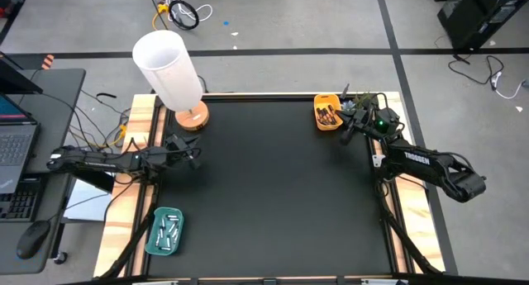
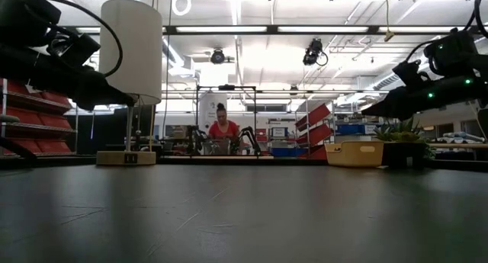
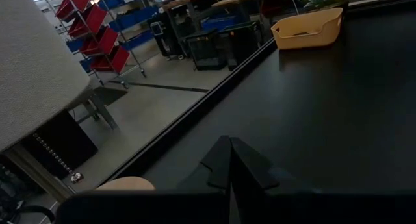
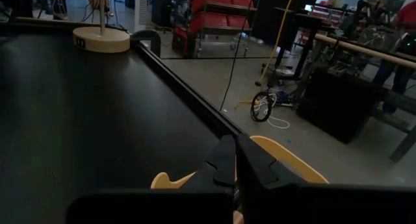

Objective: Sort batteries
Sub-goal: Return to Home Position

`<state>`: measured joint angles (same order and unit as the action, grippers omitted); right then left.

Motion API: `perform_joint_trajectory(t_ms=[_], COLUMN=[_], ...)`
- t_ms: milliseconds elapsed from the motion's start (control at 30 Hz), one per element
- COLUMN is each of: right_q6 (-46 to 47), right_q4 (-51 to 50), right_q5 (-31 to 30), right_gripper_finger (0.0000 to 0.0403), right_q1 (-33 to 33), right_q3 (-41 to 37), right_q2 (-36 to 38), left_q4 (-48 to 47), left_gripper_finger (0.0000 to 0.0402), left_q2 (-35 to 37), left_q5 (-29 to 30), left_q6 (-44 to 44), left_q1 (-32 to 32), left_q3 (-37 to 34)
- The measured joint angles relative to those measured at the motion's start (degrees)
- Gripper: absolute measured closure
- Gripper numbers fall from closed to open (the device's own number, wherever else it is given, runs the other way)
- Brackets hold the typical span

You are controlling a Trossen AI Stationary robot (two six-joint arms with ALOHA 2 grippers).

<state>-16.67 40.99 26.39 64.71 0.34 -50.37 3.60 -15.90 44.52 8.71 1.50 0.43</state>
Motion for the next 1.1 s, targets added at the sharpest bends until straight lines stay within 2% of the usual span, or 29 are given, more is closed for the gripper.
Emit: perform_joint_trajectory(t_ms=[1100], right_q6=[0.00], right_q4=[0.00], right_q5=[0.02], right_gripper_finger=[0.0401], right_q1=[0.00], right_q3=[0.00], right_q2=[0.00], left_q4=[-0.02], left_gripper_finger=[0.0386], left_q2=[0.01], left_q5=[0.04], left_q6=[-0.01], left_q1=[0.00], left_q3=[0.00])
